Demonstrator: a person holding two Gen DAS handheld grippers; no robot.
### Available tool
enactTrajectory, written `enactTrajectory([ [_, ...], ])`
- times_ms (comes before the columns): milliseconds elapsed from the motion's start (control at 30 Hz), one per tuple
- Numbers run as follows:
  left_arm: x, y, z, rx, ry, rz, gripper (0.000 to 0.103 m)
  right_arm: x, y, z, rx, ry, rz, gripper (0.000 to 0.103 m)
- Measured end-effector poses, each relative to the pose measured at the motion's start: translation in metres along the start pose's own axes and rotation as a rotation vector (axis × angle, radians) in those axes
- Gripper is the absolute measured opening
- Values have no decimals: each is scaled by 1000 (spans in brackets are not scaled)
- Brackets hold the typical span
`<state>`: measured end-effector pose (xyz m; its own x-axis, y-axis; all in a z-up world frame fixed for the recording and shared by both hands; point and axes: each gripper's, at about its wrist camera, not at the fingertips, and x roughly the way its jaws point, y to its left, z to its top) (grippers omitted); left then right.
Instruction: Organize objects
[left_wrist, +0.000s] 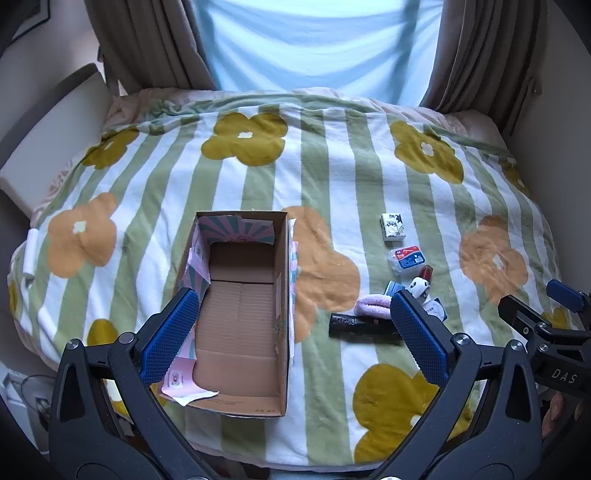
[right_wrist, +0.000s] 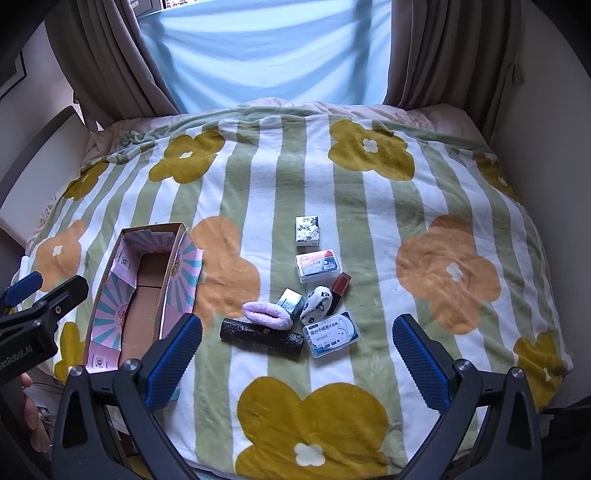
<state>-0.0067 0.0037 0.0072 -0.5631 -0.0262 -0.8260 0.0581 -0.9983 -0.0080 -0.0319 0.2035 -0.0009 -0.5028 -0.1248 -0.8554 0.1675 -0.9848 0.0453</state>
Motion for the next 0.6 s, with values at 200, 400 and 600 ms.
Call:
enactTrajectory([
  [200, 0, 2, 1, -4, -1, 12, 103, -3, -1, 1, -6, -11, -7, 102],
  [400, -1, 2, 1, 0, -1, 14, 103, -6, 0, 2, -25, -15, -26, 102],
  [600, -1, 3, 1, -4, -1, 16, 103, -8, -1, 1, -18, -20, -23, 102],
])
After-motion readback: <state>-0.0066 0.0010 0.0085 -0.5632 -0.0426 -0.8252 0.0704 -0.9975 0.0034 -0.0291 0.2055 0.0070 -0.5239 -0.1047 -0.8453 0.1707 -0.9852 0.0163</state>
